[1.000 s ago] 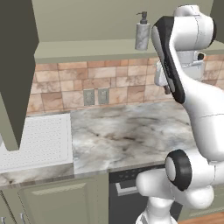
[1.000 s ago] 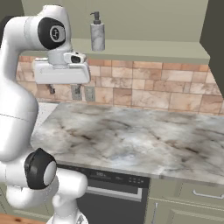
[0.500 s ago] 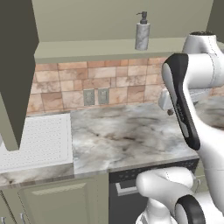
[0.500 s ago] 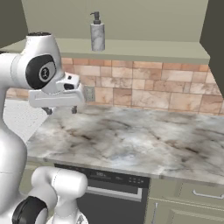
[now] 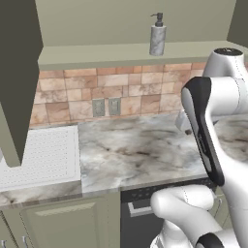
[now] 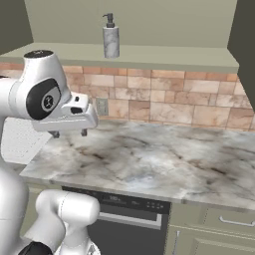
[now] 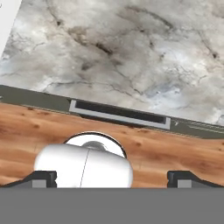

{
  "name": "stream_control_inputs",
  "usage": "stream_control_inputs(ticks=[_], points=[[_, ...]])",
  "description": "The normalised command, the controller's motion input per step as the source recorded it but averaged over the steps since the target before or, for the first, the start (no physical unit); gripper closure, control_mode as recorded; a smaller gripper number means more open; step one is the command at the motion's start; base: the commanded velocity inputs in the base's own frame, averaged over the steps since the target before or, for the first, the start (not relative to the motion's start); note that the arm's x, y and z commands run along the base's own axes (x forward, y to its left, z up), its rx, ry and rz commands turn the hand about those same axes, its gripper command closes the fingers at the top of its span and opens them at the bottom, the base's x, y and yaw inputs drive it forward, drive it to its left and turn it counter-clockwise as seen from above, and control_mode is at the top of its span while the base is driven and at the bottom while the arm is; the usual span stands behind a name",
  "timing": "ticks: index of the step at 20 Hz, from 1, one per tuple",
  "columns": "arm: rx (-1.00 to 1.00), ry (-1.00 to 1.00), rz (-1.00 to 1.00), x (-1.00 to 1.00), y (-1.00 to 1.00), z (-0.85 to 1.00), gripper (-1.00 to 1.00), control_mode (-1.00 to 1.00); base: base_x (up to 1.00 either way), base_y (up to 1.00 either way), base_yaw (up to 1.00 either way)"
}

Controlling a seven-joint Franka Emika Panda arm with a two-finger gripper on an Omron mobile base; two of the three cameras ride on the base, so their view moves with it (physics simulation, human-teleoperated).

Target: Pick up the dish brush and soap dispenser from the sink, and place them back in the cabinet, and close the cabinet doors.

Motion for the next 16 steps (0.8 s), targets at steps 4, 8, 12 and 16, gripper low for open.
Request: stream_control_inputs(ticks=[4,8,12,16], points=[[0.0,0.0,-0.06,-0.12,0.0,0.0,-1.0,-1.0,0.0,0.0,0.0],[0.0,0.0,-0.12,-0.11,0.0,0.0,-1.0,-1.0,0.0,0.0,0.0],[0.0,0.0,-0.16,-0.1,0.0,0.0,-1.0,-1.0,0.0,0.0,0.0],[0.0,0.0,-0.18,-0.11,0.0,0.01,-1.0,-1.0,0.0,0.0,0.0]])
